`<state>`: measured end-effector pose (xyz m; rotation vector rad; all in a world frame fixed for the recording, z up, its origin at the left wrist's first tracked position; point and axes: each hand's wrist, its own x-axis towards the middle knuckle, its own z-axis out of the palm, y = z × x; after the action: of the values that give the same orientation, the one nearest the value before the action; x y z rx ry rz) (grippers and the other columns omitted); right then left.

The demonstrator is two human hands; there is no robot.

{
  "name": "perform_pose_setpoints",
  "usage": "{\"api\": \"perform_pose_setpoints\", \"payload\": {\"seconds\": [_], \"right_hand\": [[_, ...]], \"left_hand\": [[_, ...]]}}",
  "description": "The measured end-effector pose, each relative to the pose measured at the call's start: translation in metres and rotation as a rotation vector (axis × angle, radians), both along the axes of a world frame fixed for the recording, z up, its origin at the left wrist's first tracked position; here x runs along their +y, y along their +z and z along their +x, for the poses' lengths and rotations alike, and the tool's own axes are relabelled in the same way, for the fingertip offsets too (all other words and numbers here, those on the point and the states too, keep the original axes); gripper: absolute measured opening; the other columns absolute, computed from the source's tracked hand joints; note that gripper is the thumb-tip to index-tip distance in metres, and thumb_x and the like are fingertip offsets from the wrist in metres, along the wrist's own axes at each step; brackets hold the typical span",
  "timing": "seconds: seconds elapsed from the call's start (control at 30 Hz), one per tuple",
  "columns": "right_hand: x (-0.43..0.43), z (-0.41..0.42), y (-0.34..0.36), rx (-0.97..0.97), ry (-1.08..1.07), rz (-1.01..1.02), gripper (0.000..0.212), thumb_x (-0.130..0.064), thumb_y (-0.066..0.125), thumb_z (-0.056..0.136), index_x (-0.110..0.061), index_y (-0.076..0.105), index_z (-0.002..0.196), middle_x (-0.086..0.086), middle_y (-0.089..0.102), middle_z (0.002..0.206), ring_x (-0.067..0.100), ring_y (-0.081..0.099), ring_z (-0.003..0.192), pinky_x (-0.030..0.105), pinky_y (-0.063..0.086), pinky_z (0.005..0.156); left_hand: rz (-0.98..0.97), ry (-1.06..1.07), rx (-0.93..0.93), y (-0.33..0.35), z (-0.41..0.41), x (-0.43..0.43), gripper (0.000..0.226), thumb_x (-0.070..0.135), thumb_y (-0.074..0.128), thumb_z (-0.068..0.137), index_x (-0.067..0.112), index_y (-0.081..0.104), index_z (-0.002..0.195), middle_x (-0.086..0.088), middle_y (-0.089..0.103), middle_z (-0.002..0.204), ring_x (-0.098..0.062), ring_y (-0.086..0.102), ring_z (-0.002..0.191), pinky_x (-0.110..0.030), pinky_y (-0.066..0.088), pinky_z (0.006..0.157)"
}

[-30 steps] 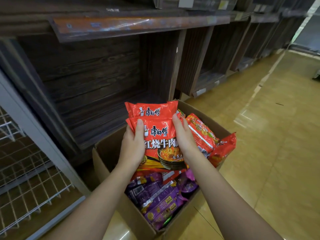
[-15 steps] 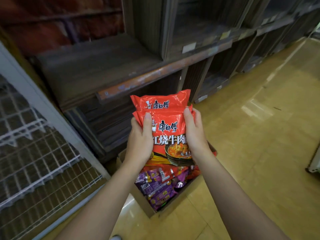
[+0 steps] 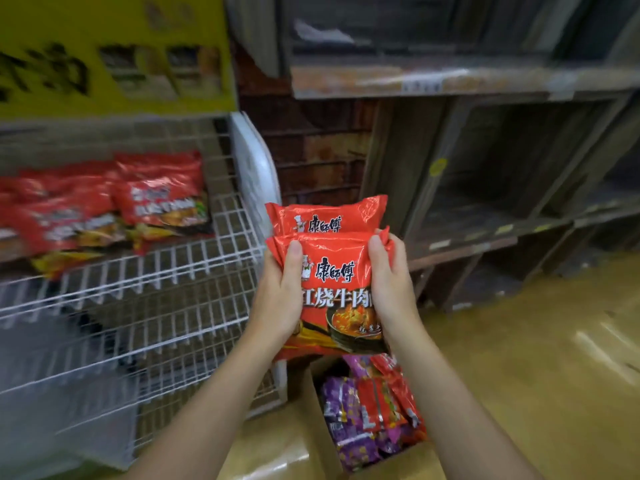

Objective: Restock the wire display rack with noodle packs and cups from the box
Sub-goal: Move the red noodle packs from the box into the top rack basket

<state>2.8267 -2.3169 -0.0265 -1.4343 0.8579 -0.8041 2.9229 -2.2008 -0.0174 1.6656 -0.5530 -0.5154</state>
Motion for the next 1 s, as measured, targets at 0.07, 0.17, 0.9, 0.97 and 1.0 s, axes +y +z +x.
{"api": "perform_pose_setpoints", "payload": {"seconds": [0.07,0.17,0.9,0.97,1.0], "right_hand": [[0.029,0.03,0.026,-0.025,0.063,-0.018,0.034,-0.054,0.047,0.096,-0.037,0.044,0.125,-0.006,0.065,0.113,0.01,0.066,0.098,0.032,0.055,0.084],[0.061,0.072,0.049,-0.032,0.151,-0.026,0.03,-0.055,0.046,0.095,-0.041,0.042,0.121,-0.008,0.065,0.111,0.011,0.067,0.098,0.034,0.055,0.086],[0.28,0.41,0.031,0.238,0.81,-0.121,0.09,-0.065,0.055,0.075,-0.042,0.008,0.148,-0.005,0.045,0.134,0.019,0.054,0.12,0.033,0.049,0.095],[0.286,0.427,0.015,0.226,0.854,-0.166,0.093,-0.053,0.067,0.075,-0.04,0.01,0.146,-0.006,0.045,0.133,0.013,0.054,0.116,0.022,0.048,0.086],[0.289,0.435,0.006,0.218,0.85,-0.18,0.091,-0.048,0.071,0.076,-0.039,0.012,0.145,-0.004,0.046,0.135,0.012,0.055,0.115,0.02,0.048,0.085]], "left_hand": [[0.002,0.067,-0.021,0.027,0.024,0.034,0.03,0.063,0.025,0.094,0.046,0.03,0.119,0.025,0.053,0.097,0.009,0.052,0.083,-0.015,0.037,0.067],[0.007,0.132,-0.036,0.049,0.056,0.073,0.032,0.064,0.024,0.094,0.047,0.027,0.121,0.024,0.052,0.095,0.008,0.05,0.081,-0.018,0.039,0.068],[0.113,0.471,-0.131,-0.002,0.385,0.322,0.054,0.073,0.035,0.09,0.035,0.045,0.127,0.005,0.056,0.128,-0.01,0.061,0.109,-0.042,0.05,0.098],[0.108,0.477,-0.123,-0.005,0.395,0.329,0.035,0.05,0.037,0.1,0.034,0.041,0.131,0.012,0.054,0.124,0.001,0.055,0.106,-0.023,0.043,0.099],[0.103,0.49,-0.121,-0.007,0.399,0.33,0.035,0.04,0.036,0.103,0.03,0.038,0.137,0.013,0.052,0.125,0.003,0.053,0.108,-0.017,0.039,0.098]]}}
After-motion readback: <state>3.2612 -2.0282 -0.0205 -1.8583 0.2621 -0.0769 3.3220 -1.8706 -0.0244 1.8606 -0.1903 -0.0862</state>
